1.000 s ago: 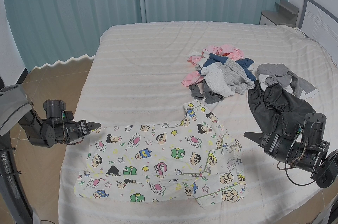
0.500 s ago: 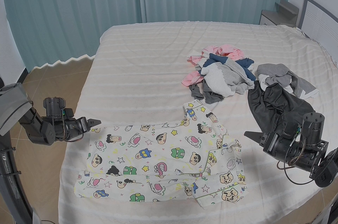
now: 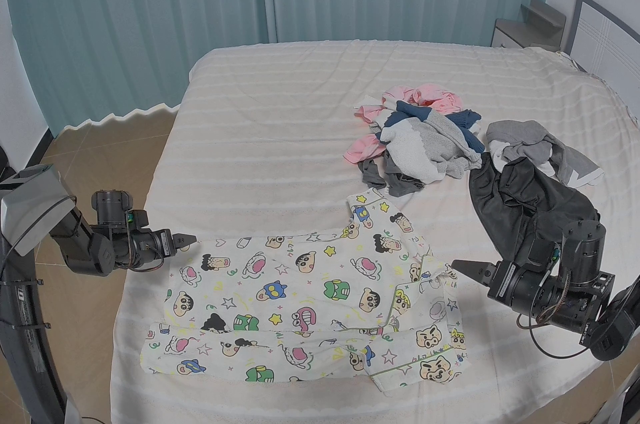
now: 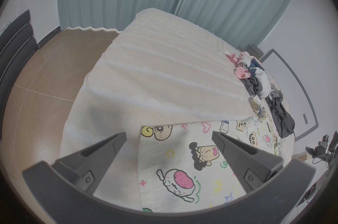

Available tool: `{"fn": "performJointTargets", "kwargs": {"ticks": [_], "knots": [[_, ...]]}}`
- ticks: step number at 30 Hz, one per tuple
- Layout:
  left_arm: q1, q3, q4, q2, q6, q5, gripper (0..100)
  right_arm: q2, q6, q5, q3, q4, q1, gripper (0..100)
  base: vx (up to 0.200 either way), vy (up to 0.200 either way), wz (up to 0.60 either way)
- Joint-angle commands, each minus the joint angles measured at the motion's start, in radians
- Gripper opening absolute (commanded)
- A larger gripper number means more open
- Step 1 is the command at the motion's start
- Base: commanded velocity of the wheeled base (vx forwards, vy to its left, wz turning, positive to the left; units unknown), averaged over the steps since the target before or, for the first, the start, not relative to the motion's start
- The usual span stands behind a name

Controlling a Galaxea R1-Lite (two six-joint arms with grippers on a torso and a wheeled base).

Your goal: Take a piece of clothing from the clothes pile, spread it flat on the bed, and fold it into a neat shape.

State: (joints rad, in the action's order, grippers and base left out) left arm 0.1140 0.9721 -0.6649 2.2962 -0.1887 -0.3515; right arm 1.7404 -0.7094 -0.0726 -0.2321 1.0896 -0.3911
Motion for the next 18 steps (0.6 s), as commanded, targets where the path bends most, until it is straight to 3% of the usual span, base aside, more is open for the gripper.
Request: {"fn": "performJointTargets", "kwargs": {"ticks": [1,18], "knots": [[-0.007,0.017,-0.001,0.037,0.002,0.000,100,0.014,0.001,-0.001,-0.001,0.001,-0.008,100,0.000,0.000,0.00],[-0.022,0.068,0.007,0.088,-0.011,0.002,100,0.033,0.004,0.017,-0.015,0.006,-0.008,100,0.000,0.000,0.00]]}}
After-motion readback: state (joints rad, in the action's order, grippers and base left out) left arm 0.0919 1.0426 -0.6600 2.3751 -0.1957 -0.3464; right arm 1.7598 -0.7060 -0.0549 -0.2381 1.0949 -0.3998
